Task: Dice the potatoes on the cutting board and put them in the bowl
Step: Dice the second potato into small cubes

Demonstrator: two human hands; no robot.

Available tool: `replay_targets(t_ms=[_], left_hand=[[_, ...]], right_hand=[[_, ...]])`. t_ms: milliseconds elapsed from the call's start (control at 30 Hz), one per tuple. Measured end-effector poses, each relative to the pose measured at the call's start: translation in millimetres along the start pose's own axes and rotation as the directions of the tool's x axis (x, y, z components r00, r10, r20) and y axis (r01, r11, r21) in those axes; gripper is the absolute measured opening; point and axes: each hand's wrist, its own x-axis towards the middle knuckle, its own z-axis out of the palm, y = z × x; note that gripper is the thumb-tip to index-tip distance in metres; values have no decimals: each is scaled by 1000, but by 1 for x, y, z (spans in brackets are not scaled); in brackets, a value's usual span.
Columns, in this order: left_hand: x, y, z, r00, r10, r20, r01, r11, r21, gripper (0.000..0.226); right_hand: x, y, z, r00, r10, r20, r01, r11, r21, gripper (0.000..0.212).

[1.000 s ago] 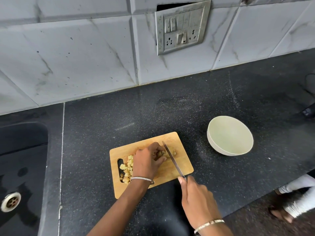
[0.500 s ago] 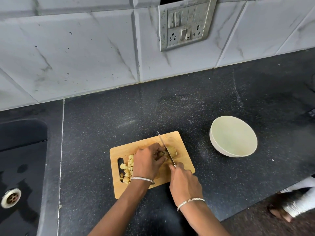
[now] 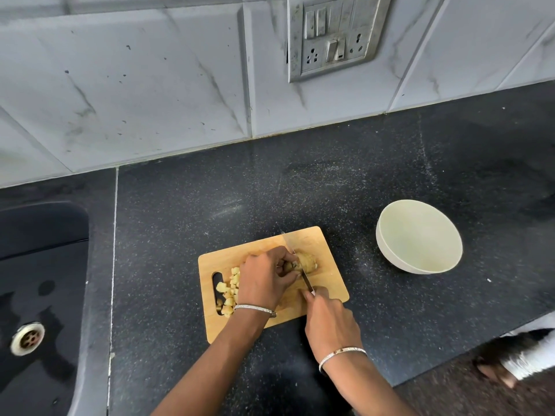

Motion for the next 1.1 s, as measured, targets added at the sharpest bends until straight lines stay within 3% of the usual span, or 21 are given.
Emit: replay_targets(t_ms=[367,700,933,1100], left_hand=[[0,1,-1,1000,28,2,-28,1000,-4,25],[-2,-2,1,999,29,-14,-30,998,-64,24],[-8,-2,2,999,-12,-35,7,987,-159,30],[-13,-4,2,998,-24,-50,12,974,-226,30]], right_hand=[[-24,17,8,1000,-12,-9,12,1000,20,43],[-77,50,-6,990,97,107,-92,995,-44,44],[-67,50,-32,998,-37,-49,43,993,113,44],[-43,30,-17,989,-114,-91,120,990,67,43]])
